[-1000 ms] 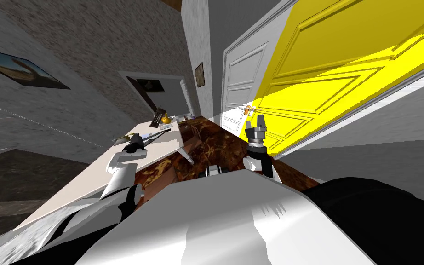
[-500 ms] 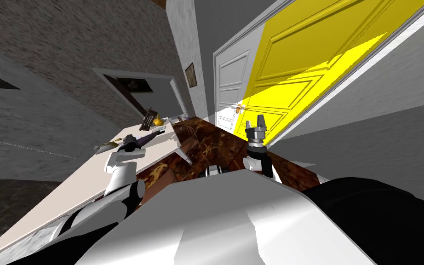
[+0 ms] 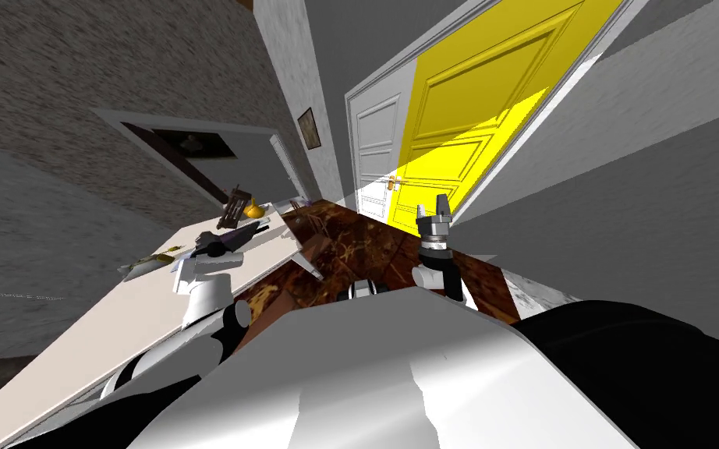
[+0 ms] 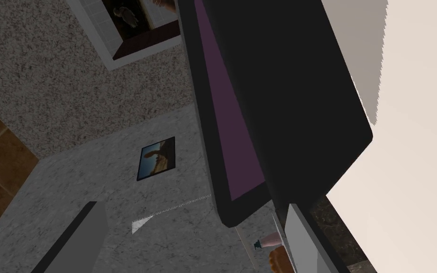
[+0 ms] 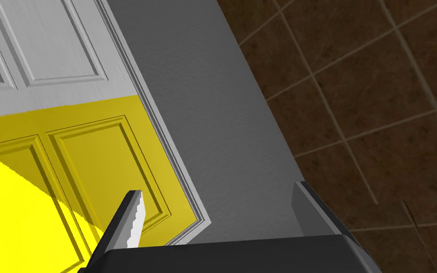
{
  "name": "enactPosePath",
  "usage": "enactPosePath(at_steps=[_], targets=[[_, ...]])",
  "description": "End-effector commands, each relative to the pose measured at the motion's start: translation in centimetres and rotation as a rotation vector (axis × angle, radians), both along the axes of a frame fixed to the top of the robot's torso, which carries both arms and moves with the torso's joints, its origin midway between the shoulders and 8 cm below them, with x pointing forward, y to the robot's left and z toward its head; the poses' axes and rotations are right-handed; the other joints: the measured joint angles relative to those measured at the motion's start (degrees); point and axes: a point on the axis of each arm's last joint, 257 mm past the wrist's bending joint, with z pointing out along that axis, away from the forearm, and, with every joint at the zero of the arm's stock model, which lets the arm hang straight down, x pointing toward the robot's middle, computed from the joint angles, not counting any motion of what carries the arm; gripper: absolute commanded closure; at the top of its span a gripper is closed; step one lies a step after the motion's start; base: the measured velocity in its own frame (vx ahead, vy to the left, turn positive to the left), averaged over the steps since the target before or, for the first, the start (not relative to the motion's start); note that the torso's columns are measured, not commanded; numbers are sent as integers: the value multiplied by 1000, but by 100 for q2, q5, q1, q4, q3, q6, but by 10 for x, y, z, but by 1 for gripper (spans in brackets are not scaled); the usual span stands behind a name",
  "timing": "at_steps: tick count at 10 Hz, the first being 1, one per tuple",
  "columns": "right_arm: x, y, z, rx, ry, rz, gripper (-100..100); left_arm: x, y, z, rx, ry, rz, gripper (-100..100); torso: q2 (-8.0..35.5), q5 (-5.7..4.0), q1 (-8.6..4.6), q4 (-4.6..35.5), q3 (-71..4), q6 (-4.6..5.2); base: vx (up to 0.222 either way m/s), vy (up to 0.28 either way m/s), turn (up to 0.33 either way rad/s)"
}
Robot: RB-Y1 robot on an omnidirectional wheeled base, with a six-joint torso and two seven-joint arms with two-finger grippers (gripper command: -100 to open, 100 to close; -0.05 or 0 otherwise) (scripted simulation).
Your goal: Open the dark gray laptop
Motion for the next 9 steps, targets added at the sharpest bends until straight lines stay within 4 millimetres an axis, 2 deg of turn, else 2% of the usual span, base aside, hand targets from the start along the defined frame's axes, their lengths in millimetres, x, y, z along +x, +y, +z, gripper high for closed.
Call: enactPosePath(at_steps=[1,2,3,4,5,6,7,8,9], targets=[[0,0,0,0,0,0,0,-20,17,-2,-25,0,88,-100,-13,-5,-6,-1,-7,-13,-188,30,-395],[0,0,0,0,0,0,0,-29,24,1,-3,11,112,-100,3,-9,-14,2,0,2,-205,56,-362],[0,0,0,0,0,0,0,-30,25,3,11,23,117,-100,2,-9,-7,5,1,-11,-114,37,-63],[0,0,0,0,0,0,0,-43,33,-5,-41,3,179,-100,-29,-9,-11,-4,-17,-14,-187,48,-350],[0,0,0,0,0,0,0,-52,39,-2,-26,11,202,-100,-14,-9,-13,-3,-12,3,-195,34,-395],[0,0,0,0,0,0,0,-54,40,0,-7,26,208,-100,-13,-11,-19,0,-8,-6,-95,4,-98],[0,0,0,0,0,0,0,-66,45,-11,-63,8,266,-100,-35,-12,-21,-6,-21,-14,-152,-5,-357],[0,0,0,0,0,0,0,-76,51,-9,-56,11,290,-100,-18,-12,-23,-4,-15,3,-191,15,-397],[0,0,0,0,0,0,0,-79,53,-6,-29,32,300,-100,-4,-11,-12,2,-4,-6,-116,12,-86]])
